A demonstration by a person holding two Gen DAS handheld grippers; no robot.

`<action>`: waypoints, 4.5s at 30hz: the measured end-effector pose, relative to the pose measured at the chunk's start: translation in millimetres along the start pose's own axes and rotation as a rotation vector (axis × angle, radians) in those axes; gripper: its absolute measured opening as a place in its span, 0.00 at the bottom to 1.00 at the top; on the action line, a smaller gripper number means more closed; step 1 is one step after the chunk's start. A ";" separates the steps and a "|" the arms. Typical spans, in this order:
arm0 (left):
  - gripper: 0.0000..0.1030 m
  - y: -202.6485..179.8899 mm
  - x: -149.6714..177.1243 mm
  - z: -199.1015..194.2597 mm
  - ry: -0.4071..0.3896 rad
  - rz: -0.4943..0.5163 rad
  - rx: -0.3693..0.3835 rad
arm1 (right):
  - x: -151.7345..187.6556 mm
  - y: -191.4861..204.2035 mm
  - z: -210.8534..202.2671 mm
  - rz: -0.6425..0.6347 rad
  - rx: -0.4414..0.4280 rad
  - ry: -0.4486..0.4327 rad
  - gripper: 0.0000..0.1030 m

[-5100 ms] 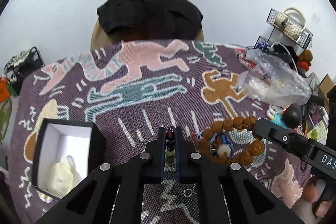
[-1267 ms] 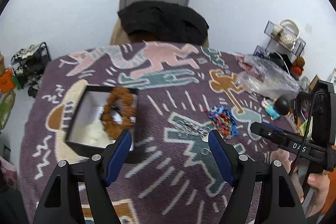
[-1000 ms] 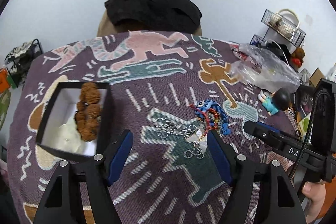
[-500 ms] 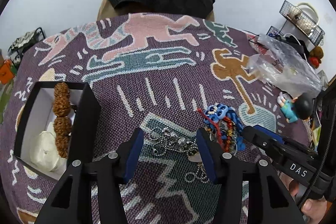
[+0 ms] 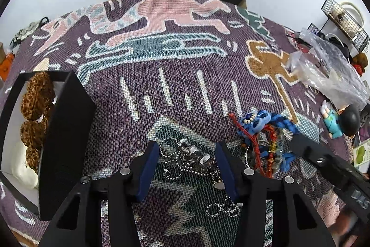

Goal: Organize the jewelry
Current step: 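Grasp the blue beaded bracelet with the right gripper while the left grasps the silver keychain, then carry the keychain into the box with the left gripper while the right drops the blue bracelet in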

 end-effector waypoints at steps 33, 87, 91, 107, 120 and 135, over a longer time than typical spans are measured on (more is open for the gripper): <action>0.16 -3.6 -30.4 -148.3 -0.283 0.084 0.103 | -25.1 85.0 -74.6 -0.176 -0.093 -0.111 0.10; 0.10 -0.7 -9.6 -175.3 -0.265 0.058 0.369 | -17.5 139.4 -54.0 -0.170 -0.120 -0.089 0.09; 0.10 3.7 -14.2 -192.7 -0.297 0.063 0.359 | -17.7 139.8 -50.7 -0.169 -0.119 -0.081 0.09; 0.10 60.1 -39.6 -263.4 -0.431 0.028 0.278 | -22.0 197.5 -65.5 -0.246 -0.167 -0.106 0.09; 0.10 128.5 -42.8 -224.8 -0.395 -0.095 0.188 | -23.4 248.4 -57.7 -0.316 -0.179 -0.101 0.09; 0.65 190.0 -23.1 -185.2 -0.328 -0.253 0.160 | -11.8 270.6 12.3 -0.326 -0.217 0.028 0.09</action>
Point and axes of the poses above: each gripper's, at about its wrist camera, not at the fingertips, and z roughly the way its jaws point, y to its left, x to its underside, the point moved 9 cm from there along z, roughly the way its jaws point, and after that the axes turned 4 degrees about y, right-handed, at the moved point
